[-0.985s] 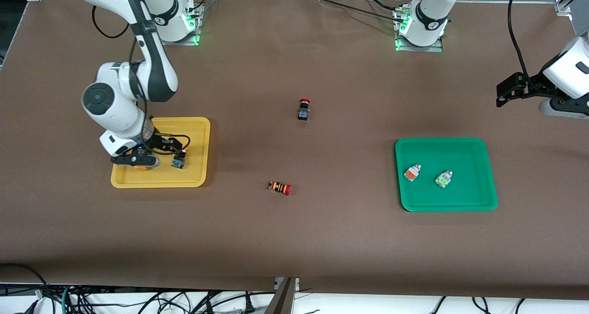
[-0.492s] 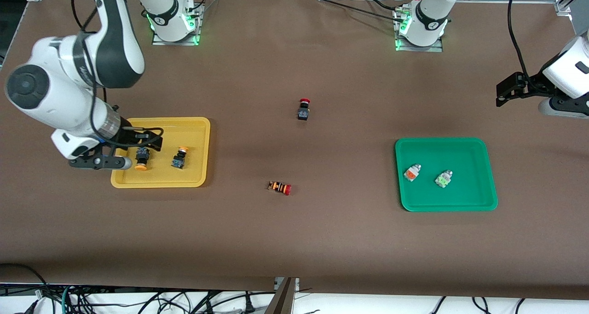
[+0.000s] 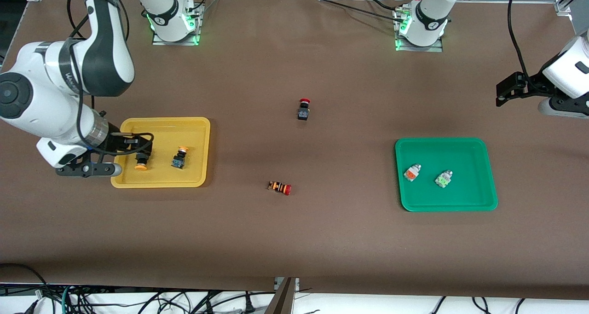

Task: Place green and yellow buttons in trays

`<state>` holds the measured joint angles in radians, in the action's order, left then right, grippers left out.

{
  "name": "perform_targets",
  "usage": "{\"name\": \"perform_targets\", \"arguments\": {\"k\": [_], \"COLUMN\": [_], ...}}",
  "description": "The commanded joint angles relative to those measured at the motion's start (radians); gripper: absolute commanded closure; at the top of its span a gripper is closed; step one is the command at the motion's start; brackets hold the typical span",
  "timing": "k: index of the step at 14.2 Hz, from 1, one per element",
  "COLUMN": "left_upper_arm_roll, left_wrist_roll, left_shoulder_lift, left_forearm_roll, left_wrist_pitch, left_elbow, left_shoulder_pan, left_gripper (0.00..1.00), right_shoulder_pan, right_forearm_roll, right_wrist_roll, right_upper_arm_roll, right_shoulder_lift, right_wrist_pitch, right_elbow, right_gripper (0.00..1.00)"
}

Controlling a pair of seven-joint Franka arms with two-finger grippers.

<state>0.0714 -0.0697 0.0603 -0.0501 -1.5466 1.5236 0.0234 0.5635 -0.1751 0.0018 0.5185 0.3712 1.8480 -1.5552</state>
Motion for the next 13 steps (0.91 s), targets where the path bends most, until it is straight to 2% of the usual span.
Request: {"name": "perform_targets", "arguments": {"k": [1,3,4,5,8,9,13], "left_upper_arm_roll": [0.005,0.005,0.005,0.005,0.005,0.005,0.005], "left_wrist_roll": [0.008,0.007,0.008,0.008,0.008,0.008,0.008], "left_shoulder_lift": [-0.010,-0.010,-0.010,-0.010,-0.010,-0.010,-0.010], "left_forearm_roll": [0.009,0.009,0.009,0.009,0.009,0.009,0.009], "left_wrist_pitch": [0.019,0.019,0.019,0.022,0.025,0.025,0.025], "left_elbow": [-0.008,-0.008,-0.007,-0.007,-0.007,-0.008,-0.008], "left_shoulder_pan": [0.001,0.001,0.001,0.001,0.001,0.001,0.000], "left_gripper": [0.00,0.00,0.00,0.00,0.00,0.00,0.00], "right_shoulder_pan": [-0.141,-0.401,-0.519,-0.583,-0.699,-0.741,-0.745], "right_forearm_roll": [0.003,0.035,0.081,0.115,0.177,0.178,0.180], "right_wrist_roll": [-0.017,-0.016,-0.017,-0.017,-0.022,-0.026,-0.040], "right_upper_arm_roll": [-0.120,-0.381,-0.490,-0.552,-0.655,-0.685,-0.684], "right_shoulder_lift": [-0.058,-0.115,-0.133,-0.168,-0.305,-0.316,-0.301], "right_wrist_pitch": [-0.067,-0.084,-0.090,-0.101,-0.090,-0.098,-0.125], "right_elbow": [0.023,0.023,0.023,0.012,-0.092,-0.091,-0.055], "right_gripper": [0.01,0.01,0.01,0.01,0.01,0.01,0.01]}}
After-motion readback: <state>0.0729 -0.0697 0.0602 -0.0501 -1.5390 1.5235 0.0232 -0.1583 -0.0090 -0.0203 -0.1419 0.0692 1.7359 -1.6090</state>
